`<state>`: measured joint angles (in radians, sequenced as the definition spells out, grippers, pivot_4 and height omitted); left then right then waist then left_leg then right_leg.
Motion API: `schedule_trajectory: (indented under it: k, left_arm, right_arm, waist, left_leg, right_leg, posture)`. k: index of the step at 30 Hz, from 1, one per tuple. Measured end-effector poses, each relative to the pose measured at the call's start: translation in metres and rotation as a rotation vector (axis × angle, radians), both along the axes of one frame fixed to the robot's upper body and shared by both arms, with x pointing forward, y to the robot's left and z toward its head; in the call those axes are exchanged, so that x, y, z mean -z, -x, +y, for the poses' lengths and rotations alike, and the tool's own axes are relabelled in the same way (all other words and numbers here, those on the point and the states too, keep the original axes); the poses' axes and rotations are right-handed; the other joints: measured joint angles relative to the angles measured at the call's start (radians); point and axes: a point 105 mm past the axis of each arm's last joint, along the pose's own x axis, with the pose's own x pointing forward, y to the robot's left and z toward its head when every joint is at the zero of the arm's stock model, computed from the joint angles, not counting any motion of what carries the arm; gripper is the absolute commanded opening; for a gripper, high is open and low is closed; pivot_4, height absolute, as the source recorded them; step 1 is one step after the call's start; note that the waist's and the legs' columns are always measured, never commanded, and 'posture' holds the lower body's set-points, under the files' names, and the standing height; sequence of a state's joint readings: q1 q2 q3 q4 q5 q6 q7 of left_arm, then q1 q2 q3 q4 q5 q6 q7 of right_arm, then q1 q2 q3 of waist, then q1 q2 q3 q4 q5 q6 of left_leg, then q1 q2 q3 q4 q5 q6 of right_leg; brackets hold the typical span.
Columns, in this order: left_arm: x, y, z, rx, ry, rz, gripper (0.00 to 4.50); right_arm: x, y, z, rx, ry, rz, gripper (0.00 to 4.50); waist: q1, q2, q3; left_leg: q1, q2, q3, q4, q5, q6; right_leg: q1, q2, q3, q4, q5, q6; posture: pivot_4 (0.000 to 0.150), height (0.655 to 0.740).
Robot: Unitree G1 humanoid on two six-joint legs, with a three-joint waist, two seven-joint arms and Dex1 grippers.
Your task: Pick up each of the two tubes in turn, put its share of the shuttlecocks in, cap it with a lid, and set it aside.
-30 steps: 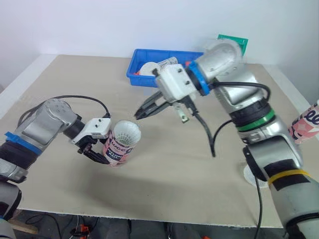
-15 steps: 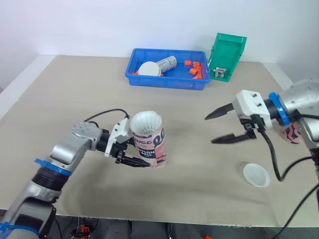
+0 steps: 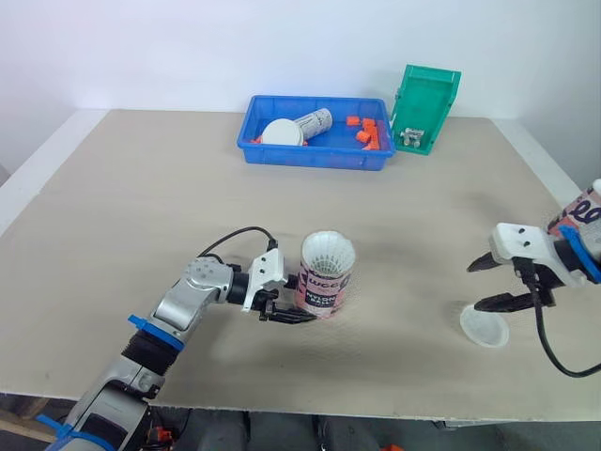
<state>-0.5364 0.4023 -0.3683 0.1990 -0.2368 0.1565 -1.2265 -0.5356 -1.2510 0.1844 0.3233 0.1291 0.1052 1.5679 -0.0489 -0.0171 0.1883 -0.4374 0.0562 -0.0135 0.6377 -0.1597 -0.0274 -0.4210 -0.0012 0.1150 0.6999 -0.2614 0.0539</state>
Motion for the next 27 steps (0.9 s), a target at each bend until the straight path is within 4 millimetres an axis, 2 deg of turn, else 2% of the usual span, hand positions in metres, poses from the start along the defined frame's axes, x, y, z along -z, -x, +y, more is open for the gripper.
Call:
schedule_trajectory:
  k: [9,12,18,24,27]
  left_arm:
    - [0.002,-0.001,0.001,-0.012,-0.003,0.007,2.88]
    - [0.002,-0.002,0.001,-0.016,-0.002,0.01,2.88]
    - [0.003,-0.002,0.001,-0.028,-0.001,0.027,2.88]
    - [0.002,-0.002,0.003,-0.019,-0.015,0.056,2.88]
    - [0.0,-0.003,0.008,0.008,-0.063,0.053,2.88]
  right_arm:
    - [0.02,0.008,-0.016,0.051,0.045,0.07,3.84]
    - [0.029,0.012,-0.019,0.044,0.072,0.099,3.0]
    - [0.033,0.011,-0.018,0.037,0.075,0.102,0.04]
    - [0.032,0.008,-0.012,0.019,0.059,0.089,0.04]
    - [0.029,0.005,0.001,-0.028,0.028,0.061,0.04]
  waist:
    - [0.0,0.0,0.0]
    - [-0.001,0.0,0.0]
    - [-0.001,0.0,0.0]
    - [-0.003,0.0,0.0]
    - [-0.009,0.0,0.0]
  left_leg:
    - [0.0,-0.002,0.0,0.0,0.0,0.0]
    - [0.0,-0.002,0.0,0.0,0.0,0.0]
    - [0.002,-0.003,-0.001,0.0,0.0,0.0]
    - [0.002,-0.003,-0.001,0.0,0.0,0.0]
    - [0.002,-0.002,-0.001,0.0,0.0,0.0]
  right_leg:
    - [0.0,-0.002,0.0,0.0,0.0,0.002]
    - [0.0,-0.002,0.001,0.0,0.0,0.002]
    - [0.002,-0.002,0.0,0.0,0.0,0.002]
    - [0.003,-0.002,0.0,0.0,0.0,0.002]
    - [0.003,-0.001,0.001,0.0,0.0,0.002]
  posture:
    - [0.15,0.7038]
    - [0.15,0.7038]
    - [0.15,0.7038]
    - [0.15,0.7038]
    - [0.15,0.7038]
